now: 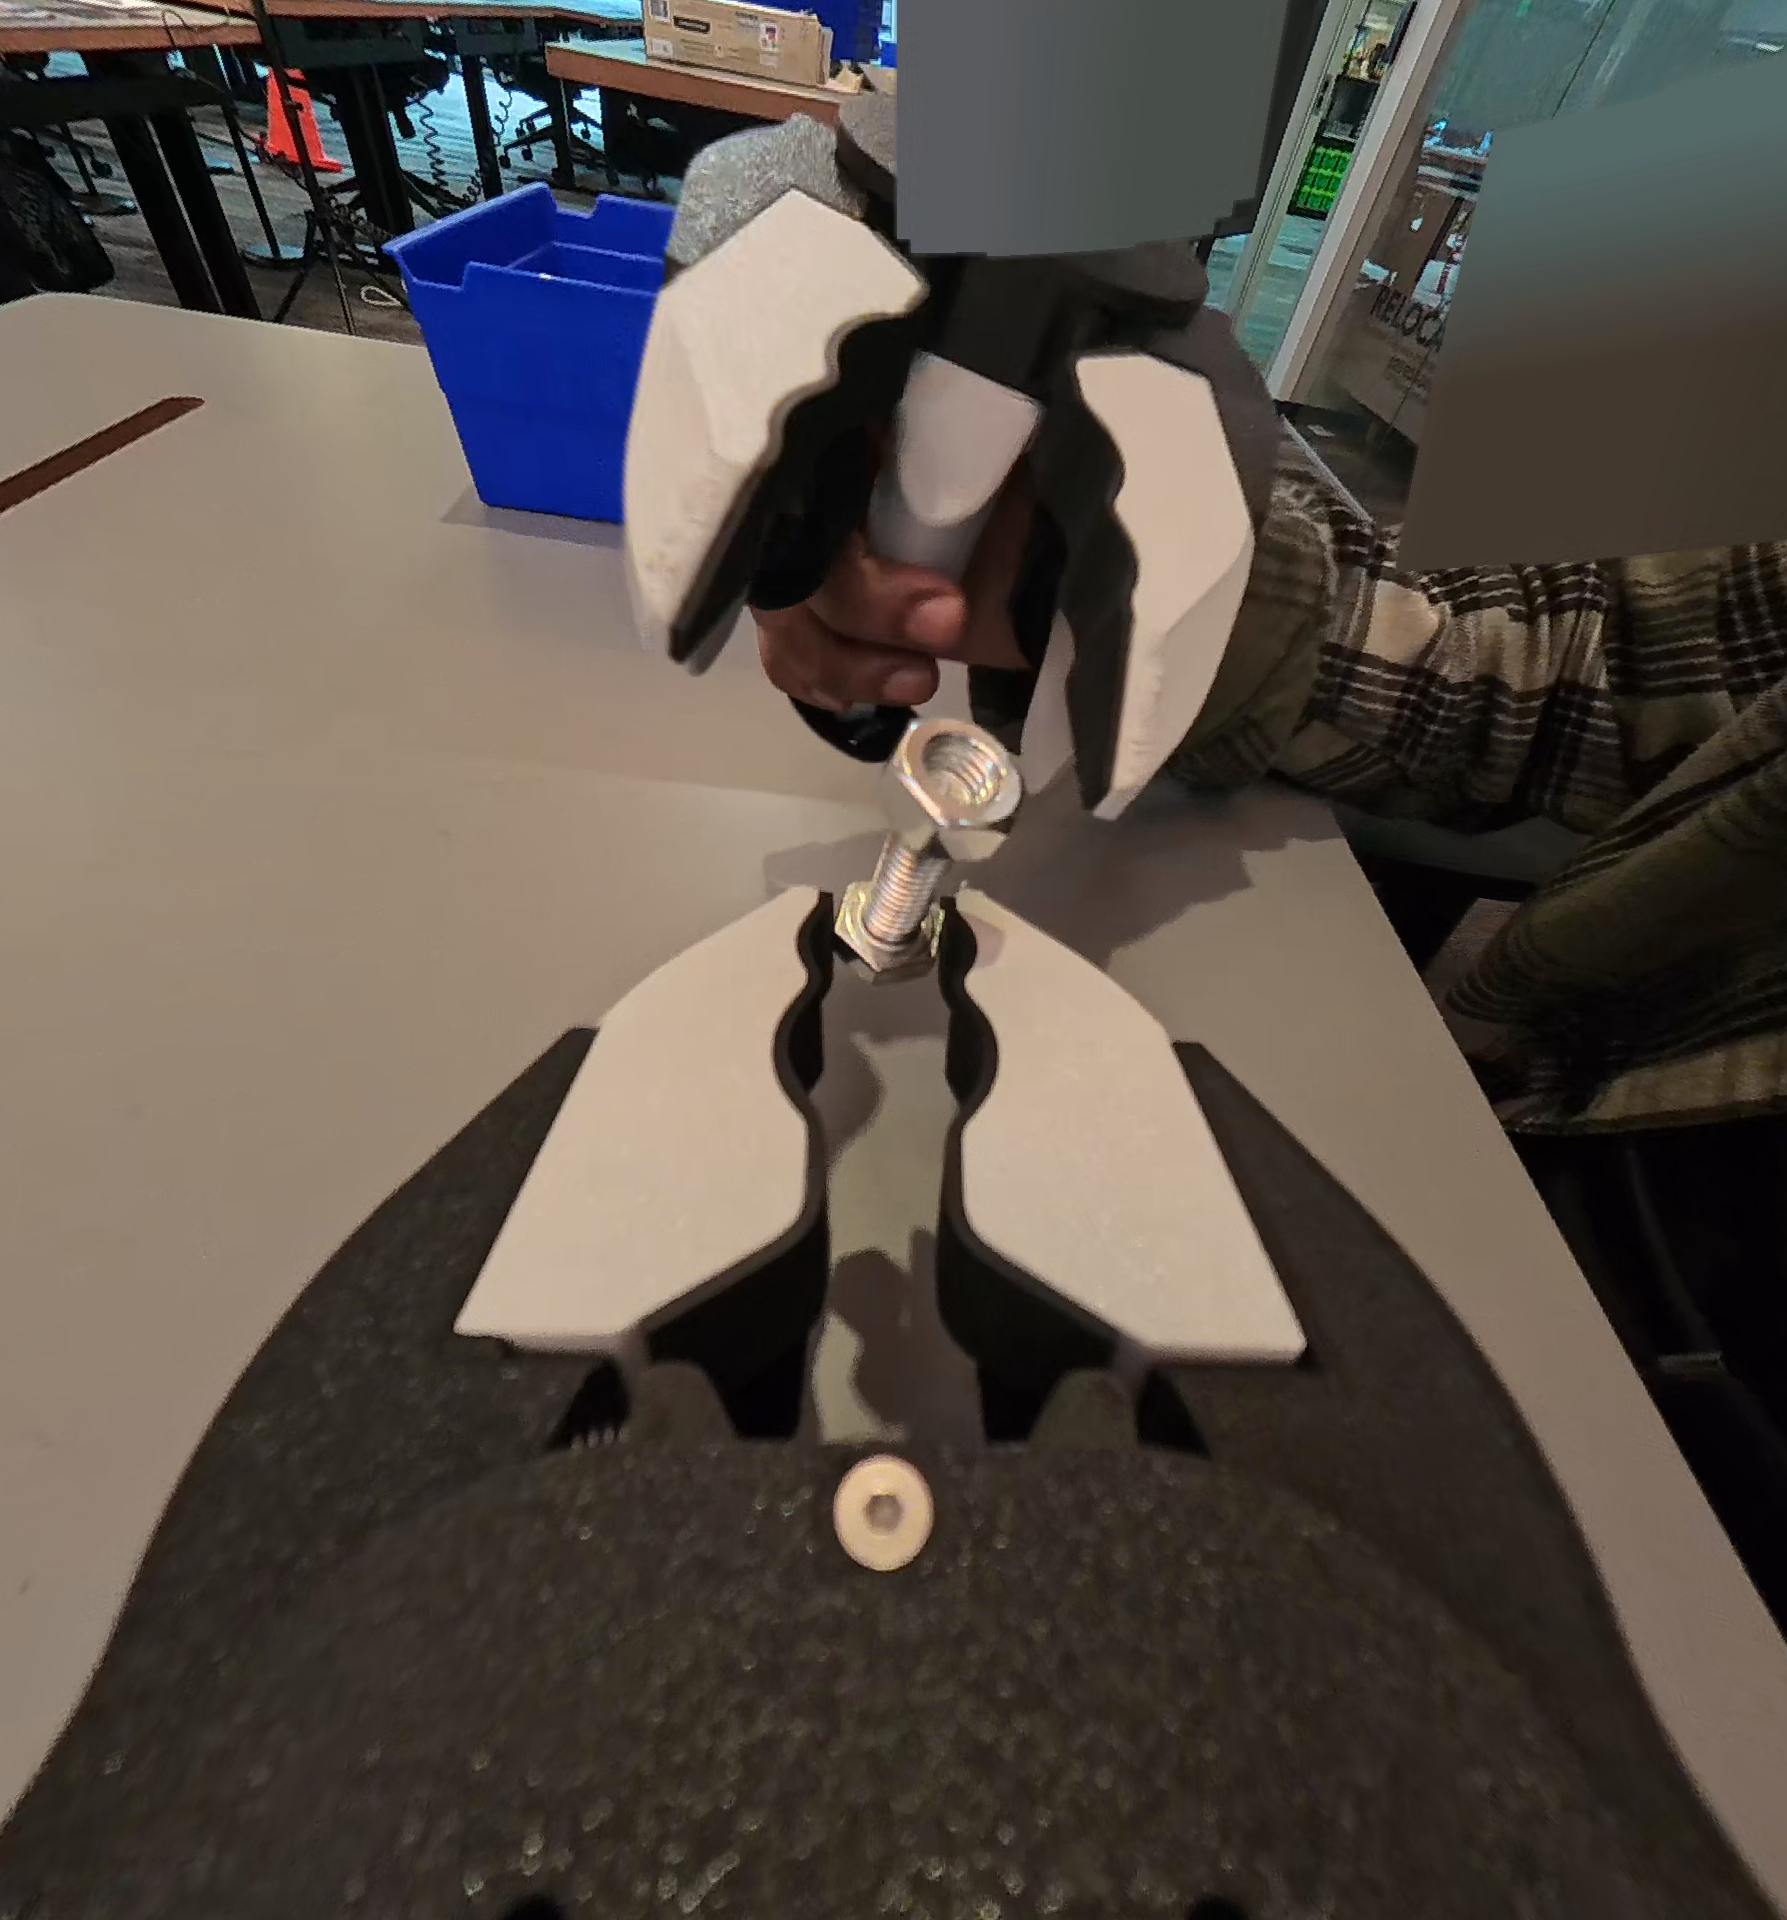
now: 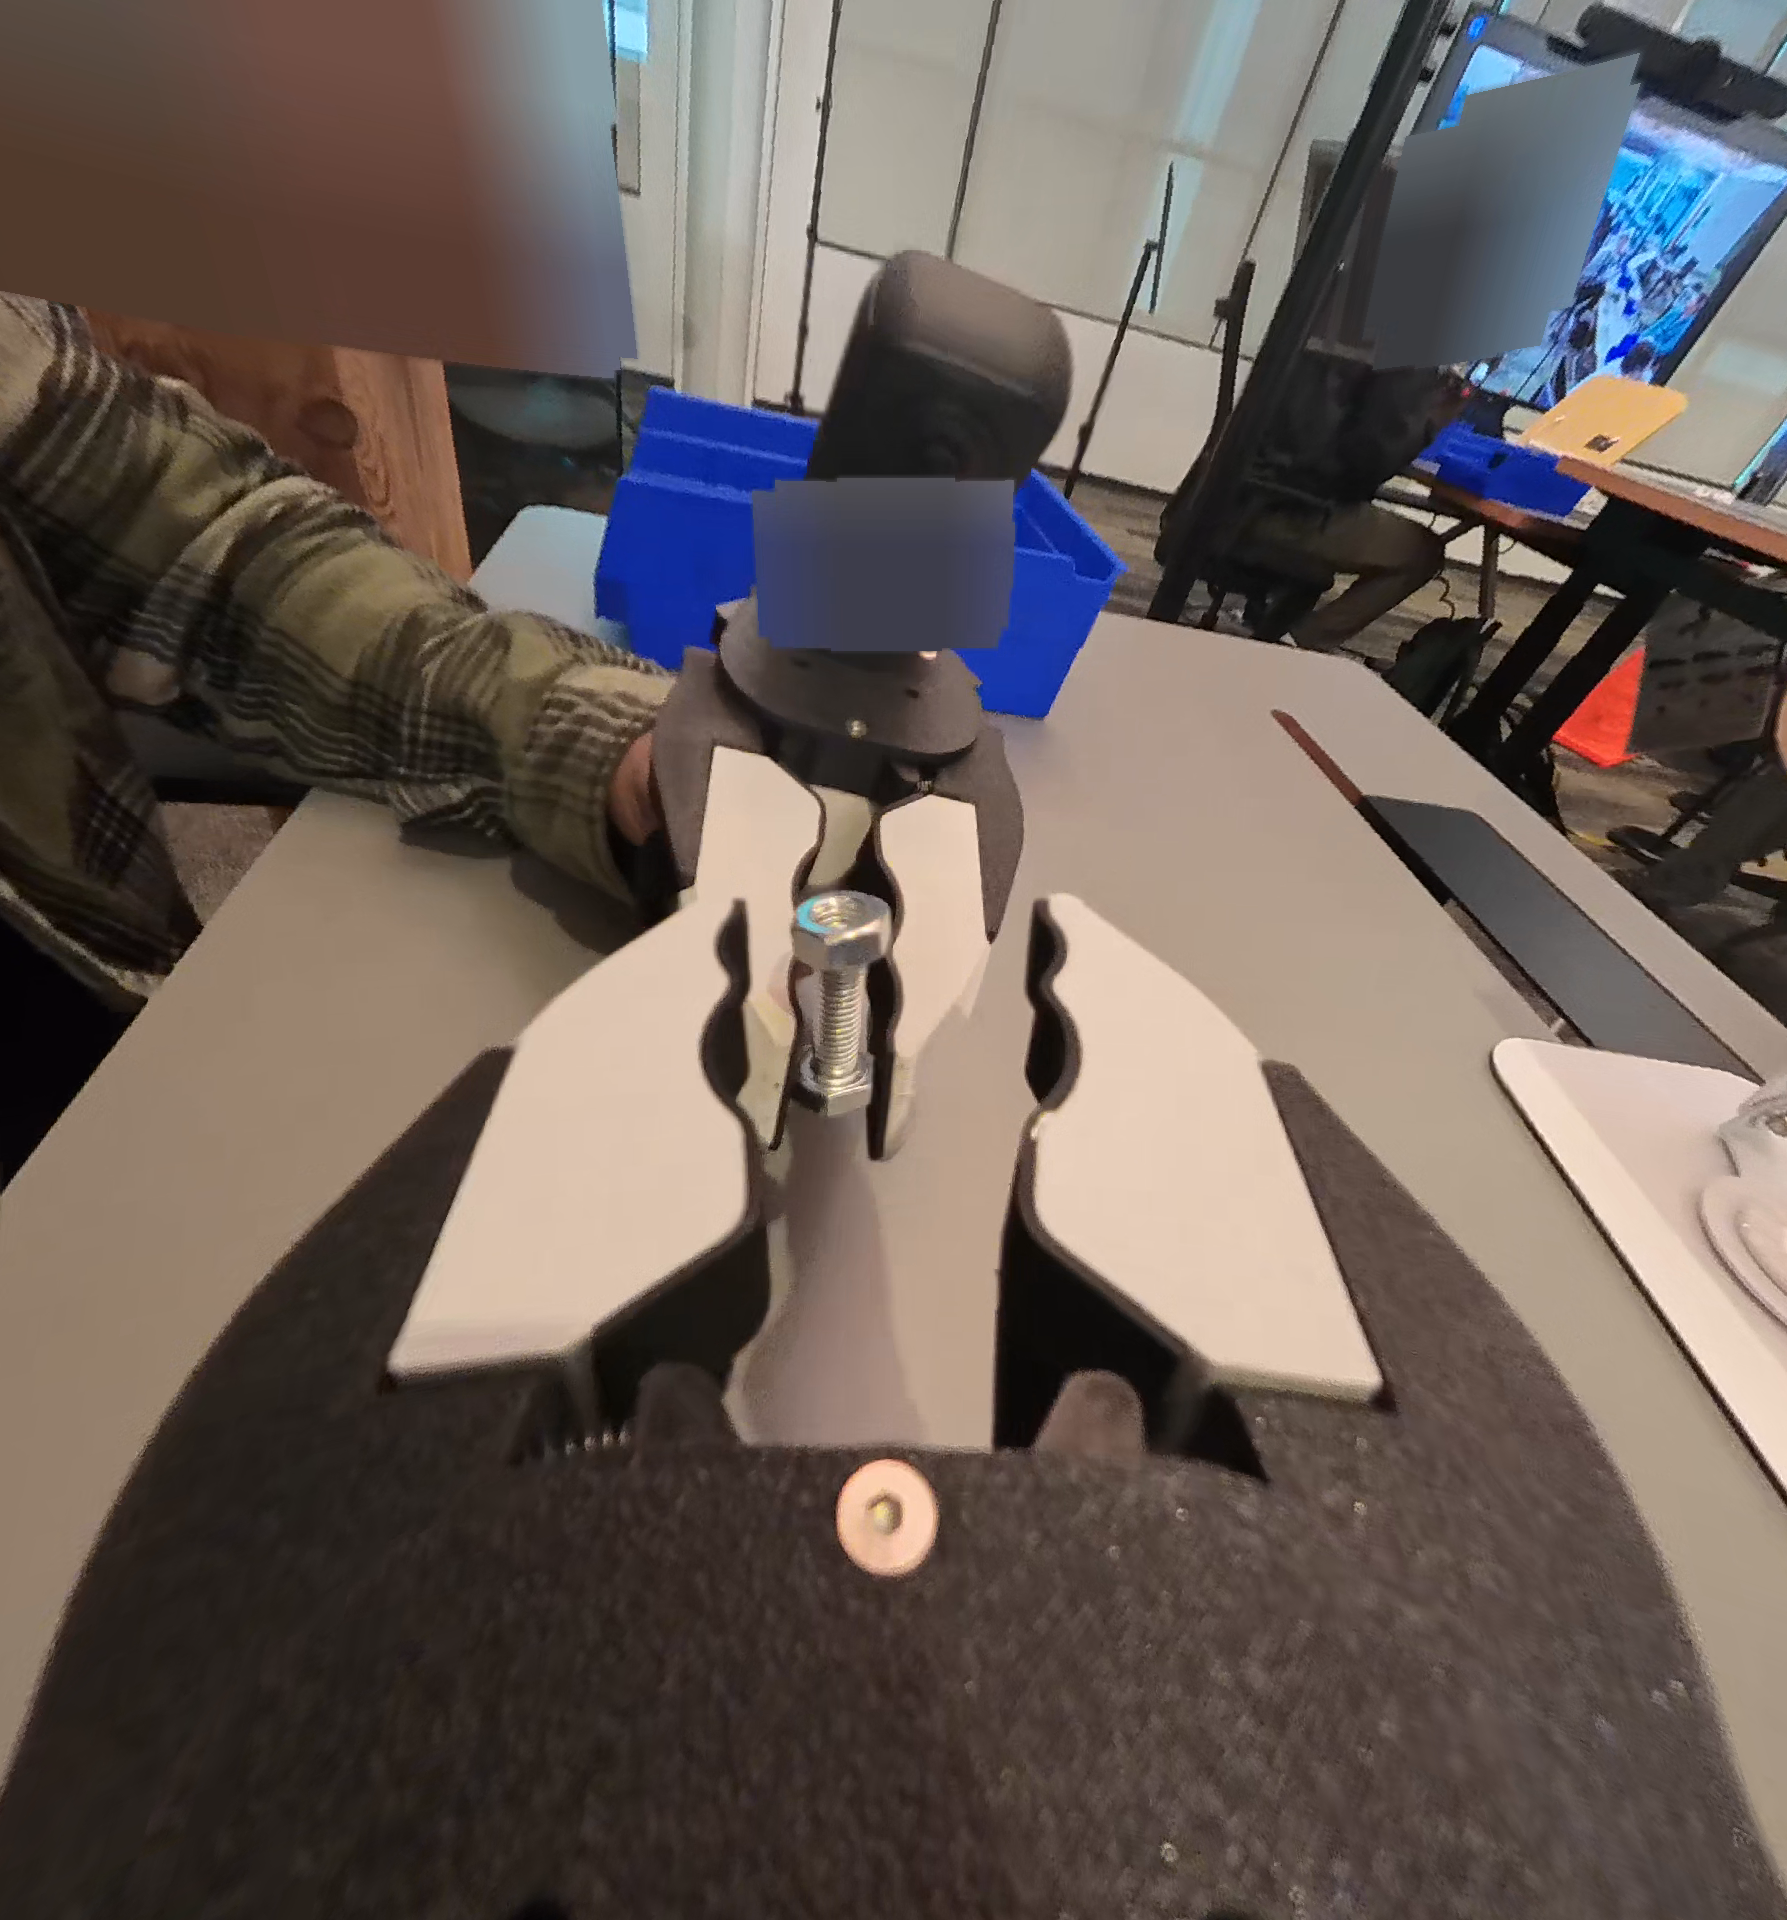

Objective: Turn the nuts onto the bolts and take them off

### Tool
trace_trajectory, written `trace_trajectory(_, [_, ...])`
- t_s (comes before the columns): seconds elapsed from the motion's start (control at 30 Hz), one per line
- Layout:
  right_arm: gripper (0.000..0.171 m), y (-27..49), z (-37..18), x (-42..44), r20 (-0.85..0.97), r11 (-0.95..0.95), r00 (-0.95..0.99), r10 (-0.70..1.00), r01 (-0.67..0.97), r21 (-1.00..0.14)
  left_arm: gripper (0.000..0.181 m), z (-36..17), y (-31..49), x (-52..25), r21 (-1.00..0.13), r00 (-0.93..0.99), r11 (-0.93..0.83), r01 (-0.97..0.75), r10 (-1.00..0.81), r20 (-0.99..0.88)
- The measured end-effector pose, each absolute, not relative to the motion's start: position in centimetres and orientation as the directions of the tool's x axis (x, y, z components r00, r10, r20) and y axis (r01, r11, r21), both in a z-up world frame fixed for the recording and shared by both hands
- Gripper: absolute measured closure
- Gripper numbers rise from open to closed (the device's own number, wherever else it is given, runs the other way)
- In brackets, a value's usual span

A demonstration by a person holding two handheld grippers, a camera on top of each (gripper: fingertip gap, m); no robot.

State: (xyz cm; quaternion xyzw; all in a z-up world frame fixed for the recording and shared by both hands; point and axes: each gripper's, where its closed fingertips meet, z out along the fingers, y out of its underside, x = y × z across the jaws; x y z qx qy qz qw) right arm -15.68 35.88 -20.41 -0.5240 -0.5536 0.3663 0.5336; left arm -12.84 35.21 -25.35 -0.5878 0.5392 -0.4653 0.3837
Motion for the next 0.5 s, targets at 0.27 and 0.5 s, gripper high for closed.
trace_trajectory(0.27, [0.152,34.8,-22.0,-16.6,0.245,0.232,0.005,0.970,0.294,-0.927,0.162,-26.3,34.8,-12.5,-0.938,-0.029,-0.130,-0.321,-0.989,0.147])
trace_trajectory(0.5, [0.152,36.3,-19.8,-14.9,0.081,0.078,0.037,0.996,0.073,-0.994,0.162,-26.6,35.5,-12.8,-0.936,-0.001,-0.127,-0.329,-0.991,0.135])
